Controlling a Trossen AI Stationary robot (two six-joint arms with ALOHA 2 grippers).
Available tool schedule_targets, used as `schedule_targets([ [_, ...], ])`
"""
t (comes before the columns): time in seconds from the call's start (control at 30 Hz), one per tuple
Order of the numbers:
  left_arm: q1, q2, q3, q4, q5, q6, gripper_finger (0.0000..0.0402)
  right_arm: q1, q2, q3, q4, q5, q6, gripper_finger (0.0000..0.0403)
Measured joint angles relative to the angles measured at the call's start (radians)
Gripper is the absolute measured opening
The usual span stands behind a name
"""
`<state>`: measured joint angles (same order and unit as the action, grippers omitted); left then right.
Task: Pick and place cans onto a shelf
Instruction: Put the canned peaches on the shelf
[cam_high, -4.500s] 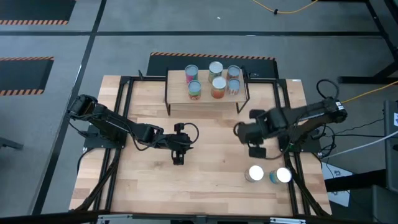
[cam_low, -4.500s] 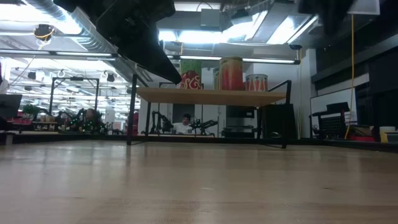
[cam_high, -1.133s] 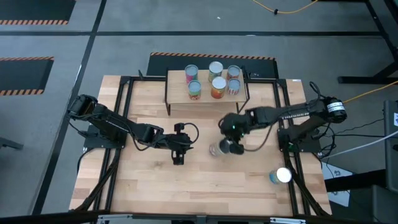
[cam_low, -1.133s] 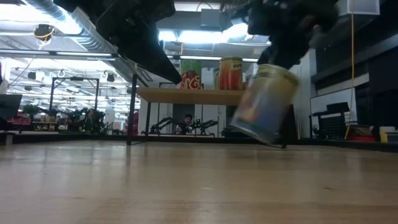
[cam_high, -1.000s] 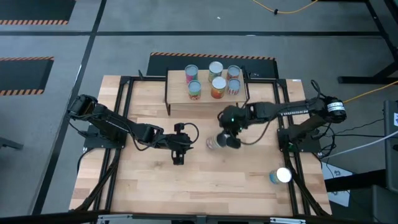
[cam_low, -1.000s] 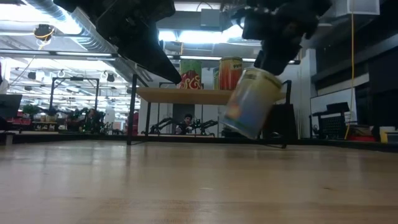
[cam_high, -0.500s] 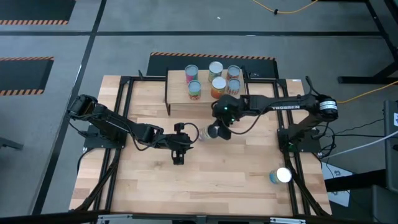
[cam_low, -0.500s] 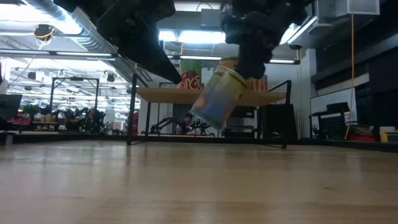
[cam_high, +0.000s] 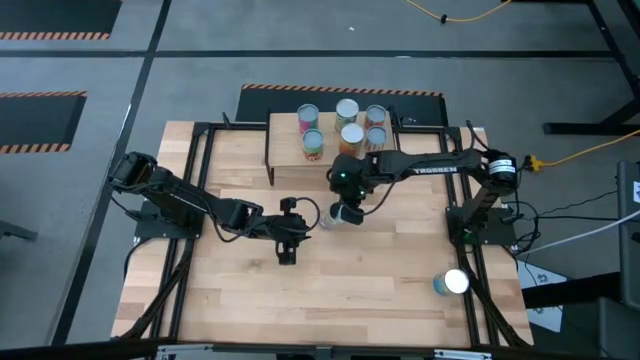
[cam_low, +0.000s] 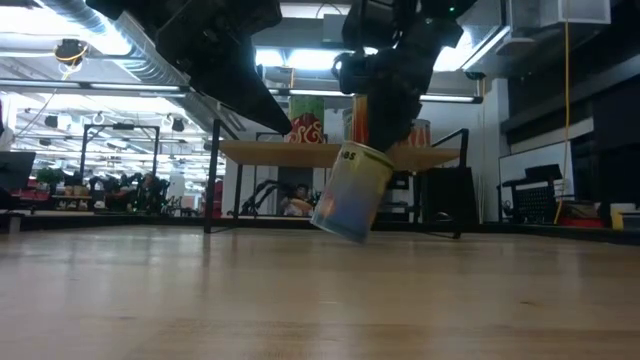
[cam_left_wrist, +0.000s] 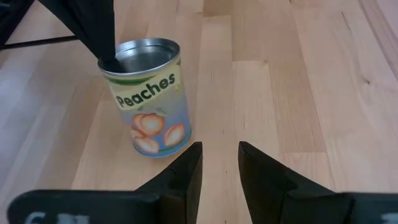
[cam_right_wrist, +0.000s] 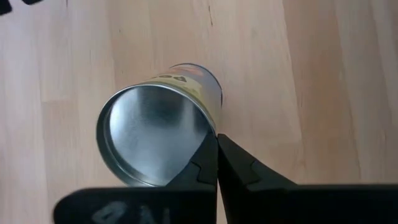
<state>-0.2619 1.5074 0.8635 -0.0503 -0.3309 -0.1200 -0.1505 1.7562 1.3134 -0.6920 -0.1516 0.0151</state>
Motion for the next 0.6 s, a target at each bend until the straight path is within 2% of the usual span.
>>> schedule_targets([
  [0.37,0.0,0.0,0.0,0.0,0.0,0.0,0.0096,0.0,0.002,-0.001,0.002,0.0,-0.001,0.0035],
  [0.6,0.0,0.0,0.0,0.0,0.0,0.0,0.0096,0.0,0.002,-0.002,0.008,0.0,0.0,0.0038],
])
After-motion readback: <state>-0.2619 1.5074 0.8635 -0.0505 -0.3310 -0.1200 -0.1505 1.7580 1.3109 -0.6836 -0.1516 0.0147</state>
